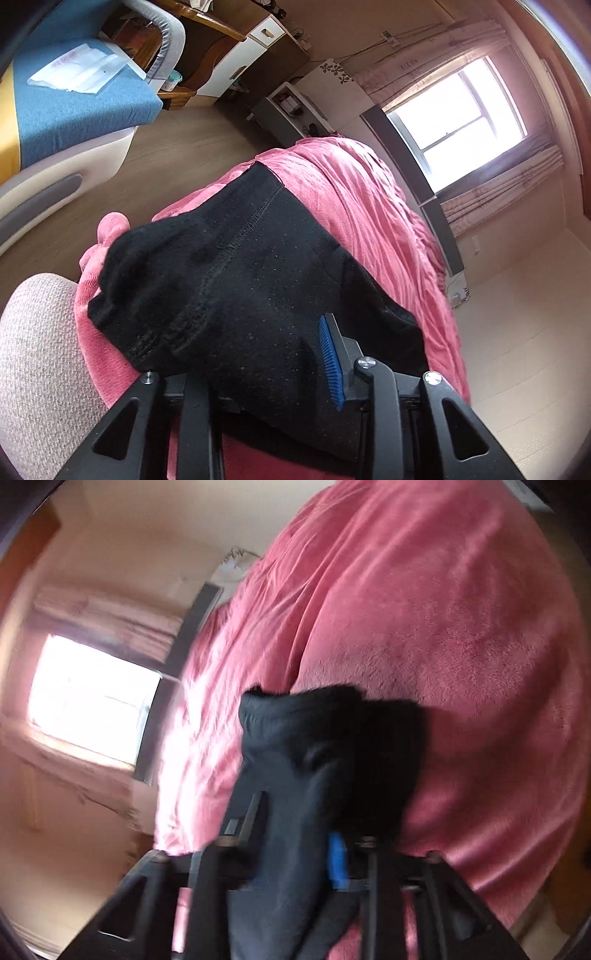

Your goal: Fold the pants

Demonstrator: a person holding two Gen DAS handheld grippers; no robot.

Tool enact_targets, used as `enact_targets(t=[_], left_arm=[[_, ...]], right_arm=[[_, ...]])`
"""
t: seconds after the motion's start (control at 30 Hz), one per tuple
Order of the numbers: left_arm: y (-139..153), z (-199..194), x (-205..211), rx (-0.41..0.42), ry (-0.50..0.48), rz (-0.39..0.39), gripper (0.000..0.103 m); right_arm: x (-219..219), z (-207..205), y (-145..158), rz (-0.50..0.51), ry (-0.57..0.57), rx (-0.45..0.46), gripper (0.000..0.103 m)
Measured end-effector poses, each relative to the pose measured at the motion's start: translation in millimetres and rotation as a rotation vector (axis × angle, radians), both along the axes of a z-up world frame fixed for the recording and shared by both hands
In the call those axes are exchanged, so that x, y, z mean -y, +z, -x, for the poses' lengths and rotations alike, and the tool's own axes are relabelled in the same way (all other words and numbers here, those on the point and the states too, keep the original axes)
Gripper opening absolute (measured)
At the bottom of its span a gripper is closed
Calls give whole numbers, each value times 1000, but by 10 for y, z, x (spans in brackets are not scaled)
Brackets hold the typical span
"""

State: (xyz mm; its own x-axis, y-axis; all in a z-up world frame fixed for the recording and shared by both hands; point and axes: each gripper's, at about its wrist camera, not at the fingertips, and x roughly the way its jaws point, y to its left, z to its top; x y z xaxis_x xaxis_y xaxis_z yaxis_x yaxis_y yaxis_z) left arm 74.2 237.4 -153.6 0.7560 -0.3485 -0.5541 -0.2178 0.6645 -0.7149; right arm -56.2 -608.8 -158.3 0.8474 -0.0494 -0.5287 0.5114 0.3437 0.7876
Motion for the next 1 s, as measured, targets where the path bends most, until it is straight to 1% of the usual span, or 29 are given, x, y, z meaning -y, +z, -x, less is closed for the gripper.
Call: enact_targets(t=[0.03, 0.1, 0.13, 0.17, 0.2, 0.23, 0.27, 0.3, 0.37, 0.43, 0.47, 0.5, 0.53, 0.57, 0.6, 0.63, 0.67, 0.7, 0.73, 0.77, 0.8, 0.83, 0.9, 0.93, 1.0], left_arm=[[10, -10, 5, -7, -4, -6, 30], [4, -16, -32, -23, 5, 11, 26], [-2, -10, -59, -24, 12, 27, 23], [-11, 0, -89, -25, 18, 43, 20], [-18, 11, -111, -26, 22, 55, 19], [-18, 16, -112, -26, 21, 59, 17], [-13, 26, -115, -24, 21, 47, 13], [-6, 29, -105, -29, 22, 30, 11], [2, 24, -90, -37, 17, 18, 8], [40, 35, -82, -41, 12, 14, 7], [81, 55, -91, -36, 13, 29, 6], [176, 105, -113, -6, 16, 66, 6], [264, 146, -125, 20, 15, 86, 6], [382, 192, -130, 49, 7, 85, 6], [468, 222, -120, 66, -6, 56, 6], [514, 231, -94, 66, -18, 9, 6], [518, 218, -52, 45, -28, -54, 9], [441, 175, 11, -12, -45, -146, 10], [336, 121, 66, -80, -66, -207, 14], [215, 78, 113, -154, -83, -257, 22], [91, 68, 146, -197, -100, -271, 22], [65, 88, 136, -192, -93, -257, 22], [119, 144, 29, -170, -50, -203, 22], [166, 170, -38, -174, -6, -199, 23], [295, 288, -203, -154, 126, -211, 24]], right_arm=[[-64, -9, 71, 54, -29, -78, 35], [-230, 72, 246, 176, -146, -237, 35], [-312, 114, 347, 228, -182, -265, 35], [-435, 105, 468, 302, -186, -284, 35], [-539, 87, 547, 359, -163, -287, 35], [-701, 35, 660, 431, -107, -275, 35], [-861, -15, 734, 485, -39, -253, 35], [-1060, -110, 793, 535, 61, -228, 35], [-1344, -249, 810, 618, 214, -219, 35], [-1588, -397, 715, 672, 357, -225, 34], [-1732, -440, 633, 689, 415, -254, 34], [-1831, -488, 554, 710, 449, -293, 34], [-1878, -508, 480, 725, 472, -325, 34], [-1898, -521, 410, 722, 497, -347, 34], [-1890, -522, 373, 714, 509, -353, 34], [-1879, -555, 332, 702, 509, -359, 34], [-1811, -625, 331, 686, 503, -365, 34], [-1777, -624, 300, 666, 500, -373, 34], [-1756, -599, 279, 643, 499, -382, 34], [-1758, -565, 278, 623, 498, -384, 34], [-1766, -609, 254, 611, 499, -383, 34], [-1740, -569, 281, 605, 499, -382, 34], [-1743, -559, 280, 597, 497, -380, 34], [-1758, -607, 275, 593, 497, -380, 34], [-1763, -608, 268, 585, 497, -383, 34]])
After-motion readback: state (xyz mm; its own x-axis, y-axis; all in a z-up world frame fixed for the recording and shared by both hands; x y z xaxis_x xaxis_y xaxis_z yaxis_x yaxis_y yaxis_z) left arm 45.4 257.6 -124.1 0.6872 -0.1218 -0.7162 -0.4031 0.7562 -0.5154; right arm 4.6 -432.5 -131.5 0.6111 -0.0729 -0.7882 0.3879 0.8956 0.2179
